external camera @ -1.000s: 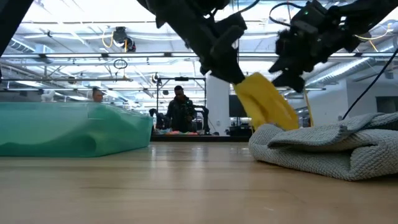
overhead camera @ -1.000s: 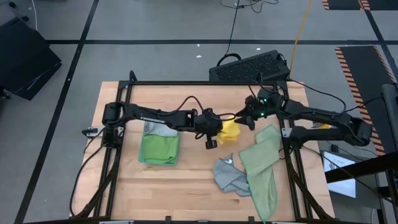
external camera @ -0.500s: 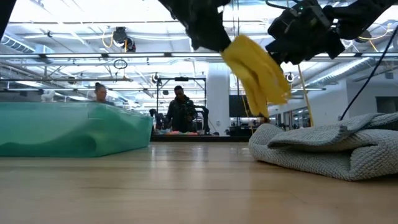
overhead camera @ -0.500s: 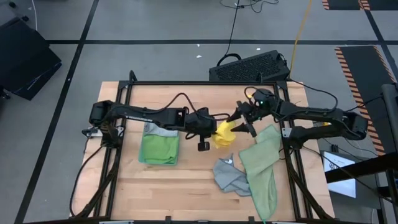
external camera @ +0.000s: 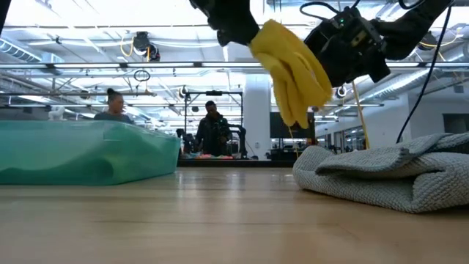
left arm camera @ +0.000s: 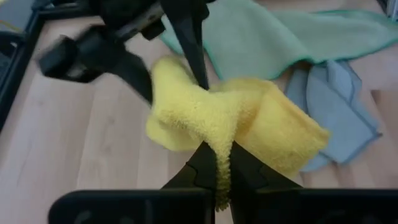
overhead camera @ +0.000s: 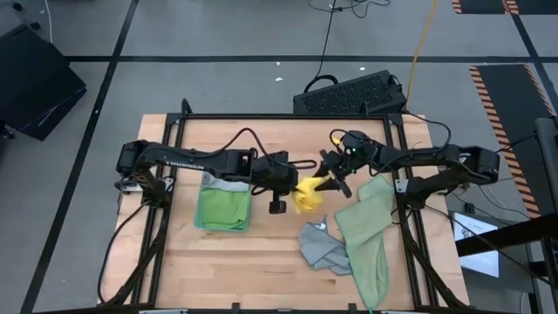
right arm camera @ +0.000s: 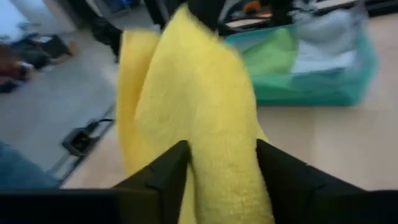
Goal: Fold microfiber towels
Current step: Put the yellow microfiber cloth into the green bin
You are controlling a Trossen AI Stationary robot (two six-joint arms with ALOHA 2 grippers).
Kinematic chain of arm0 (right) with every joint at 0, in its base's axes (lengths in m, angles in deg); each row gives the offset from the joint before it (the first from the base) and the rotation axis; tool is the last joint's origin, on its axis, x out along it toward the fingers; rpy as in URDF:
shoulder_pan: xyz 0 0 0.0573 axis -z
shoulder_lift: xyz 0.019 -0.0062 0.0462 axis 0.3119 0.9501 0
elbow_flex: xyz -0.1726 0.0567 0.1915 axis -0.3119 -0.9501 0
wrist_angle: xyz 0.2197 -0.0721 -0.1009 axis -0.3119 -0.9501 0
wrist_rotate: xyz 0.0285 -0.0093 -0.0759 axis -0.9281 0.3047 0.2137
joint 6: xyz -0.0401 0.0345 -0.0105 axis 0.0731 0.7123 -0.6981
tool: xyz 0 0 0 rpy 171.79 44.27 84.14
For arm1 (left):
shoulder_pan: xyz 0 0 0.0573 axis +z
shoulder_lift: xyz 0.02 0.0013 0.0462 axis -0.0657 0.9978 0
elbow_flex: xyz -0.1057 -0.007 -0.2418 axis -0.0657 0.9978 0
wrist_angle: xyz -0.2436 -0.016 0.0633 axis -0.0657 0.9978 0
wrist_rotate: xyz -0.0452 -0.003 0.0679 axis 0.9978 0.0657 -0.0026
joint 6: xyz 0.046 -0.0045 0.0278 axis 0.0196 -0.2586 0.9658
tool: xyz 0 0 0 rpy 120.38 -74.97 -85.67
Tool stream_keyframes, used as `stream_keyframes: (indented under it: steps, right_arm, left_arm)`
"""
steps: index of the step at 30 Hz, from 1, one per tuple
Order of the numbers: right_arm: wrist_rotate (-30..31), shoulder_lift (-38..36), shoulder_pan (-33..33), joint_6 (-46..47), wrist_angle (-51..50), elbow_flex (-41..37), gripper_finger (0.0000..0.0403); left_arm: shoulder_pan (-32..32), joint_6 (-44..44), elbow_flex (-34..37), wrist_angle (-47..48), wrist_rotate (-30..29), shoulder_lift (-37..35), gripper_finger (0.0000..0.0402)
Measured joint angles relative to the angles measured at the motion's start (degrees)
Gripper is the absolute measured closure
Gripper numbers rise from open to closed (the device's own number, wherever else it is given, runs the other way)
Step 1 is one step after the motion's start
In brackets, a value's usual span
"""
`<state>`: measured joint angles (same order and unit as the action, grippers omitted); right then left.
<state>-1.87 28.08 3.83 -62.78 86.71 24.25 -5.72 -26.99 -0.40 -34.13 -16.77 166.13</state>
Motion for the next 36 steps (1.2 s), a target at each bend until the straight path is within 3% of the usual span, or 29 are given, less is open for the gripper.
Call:
stream_keyframes:
  steps: [5,8,17,21,29,36]
  right_arm:
    - [-2.02,0.45,-0.36,4.60,1.94,0.00,0.0330]
    - [-3.72,-0.44,-0.38,9.02,2.96,0.00,0.0387]
    - [-3.56,-6.74,-0.38,28.92,2.36,0.00,0.0394]
    - [-3.49,-10.52,-0.38,32.40,1.18,0.00,0.0393]
    - [-3.38,-16.60,-0.80,25.97,-9.73,-0.04,0.0393]
    - [-3.17,-17.34,-1.56,22.54,-11.88,-0.02,0.0393]
  left_arm:
    - [0.01,-1.85,-0.07,1.32,-0.65,-0.40,0.0391]
    - [0.07,-6.41,-0.04,3.98,-0.95,-0.57,0.0365]
    - [0.04,-16.91,-0.18,11.35,-1.25,-2.20,0.0204]
    - [0.53,-19.24,-1.31,10.92,-1.35,-5.22,0.0158]
    - [6.16,-32.48,-1.39,-1.30,0.53,-9.88,0.0140]
    - [7.13,-28.83,-1.33,-10.72,3.35,-5.95,0.0139]
